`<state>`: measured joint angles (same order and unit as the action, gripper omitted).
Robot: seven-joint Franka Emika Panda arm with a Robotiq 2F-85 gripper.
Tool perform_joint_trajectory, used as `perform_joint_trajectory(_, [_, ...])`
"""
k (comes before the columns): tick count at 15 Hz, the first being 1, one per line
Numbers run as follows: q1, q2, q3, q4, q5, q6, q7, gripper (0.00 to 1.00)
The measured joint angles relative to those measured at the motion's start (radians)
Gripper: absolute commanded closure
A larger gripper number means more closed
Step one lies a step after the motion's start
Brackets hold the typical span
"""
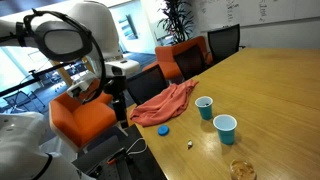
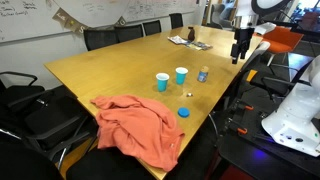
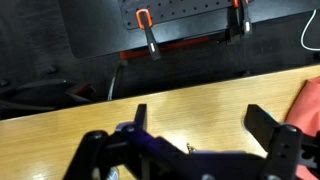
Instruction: Put the lid on the peanut butter jar
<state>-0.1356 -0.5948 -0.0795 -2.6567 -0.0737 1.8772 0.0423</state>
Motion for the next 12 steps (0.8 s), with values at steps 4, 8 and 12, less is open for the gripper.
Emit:
perform_joint_trajectory(4, [0.0,0.0,0.0,0.0,0.0,0.0,0.0,0.0])
perform_joint_trajectory(8, [0.021,0.001,0.024,-0.02,0.006,0.011,0.001,0.0])
perform_joint_trajectory(12, [0.111,0.01,0.11,-0.134,0.052,0.158,0.042,0.0])
